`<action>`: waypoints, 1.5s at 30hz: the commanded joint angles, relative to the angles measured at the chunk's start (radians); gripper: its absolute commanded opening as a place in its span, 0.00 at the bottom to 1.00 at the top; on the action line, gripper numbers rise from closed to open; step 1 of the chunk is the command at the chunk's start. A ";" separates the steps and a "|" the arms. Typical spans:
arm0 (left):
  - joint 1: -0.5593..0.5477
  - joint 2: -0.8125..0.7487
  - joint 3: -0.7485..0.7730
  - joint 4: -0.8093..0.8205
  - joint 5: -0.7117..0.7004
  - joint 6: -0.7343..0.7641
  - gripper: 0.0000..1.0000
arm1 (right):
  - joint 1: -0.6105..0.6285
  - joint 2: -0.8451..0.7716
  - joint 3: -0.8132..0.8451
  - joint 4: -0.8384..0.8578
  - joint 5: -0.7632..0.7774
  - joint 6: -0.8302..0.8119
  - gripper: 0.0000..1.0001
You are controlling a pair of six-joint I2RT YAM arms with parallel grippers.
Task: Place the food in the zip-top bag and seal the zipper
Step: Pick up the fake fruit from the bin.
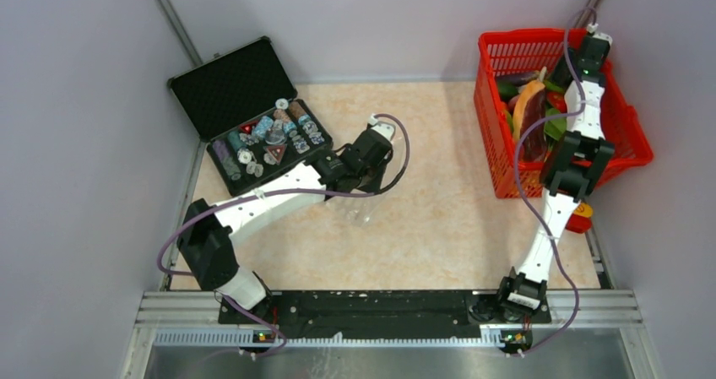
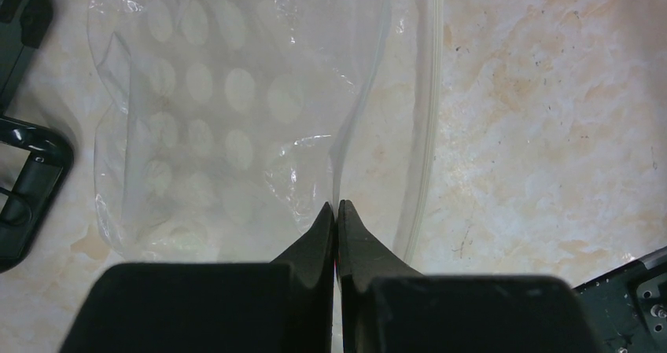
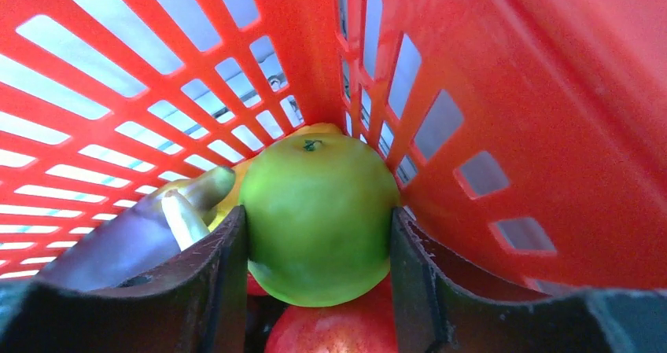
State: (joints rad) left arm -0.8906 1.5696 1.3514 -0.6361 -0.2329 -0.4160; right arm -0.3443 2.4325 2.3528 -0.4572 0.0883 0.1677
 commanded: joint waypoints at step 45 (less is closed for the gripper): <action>0.007 -0.199 -0.114 0.036 -0.056 -0.050 0.00 | 0.260 -1.469 -1.384 0.482 -0.730 0.429 0.19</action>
State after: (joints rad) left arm -0.8875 1.3960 1.2324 -0.6346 -0.2813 -0.4503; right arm -0.2134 1.0607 1.0294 -0.0166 -0.6292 0.5468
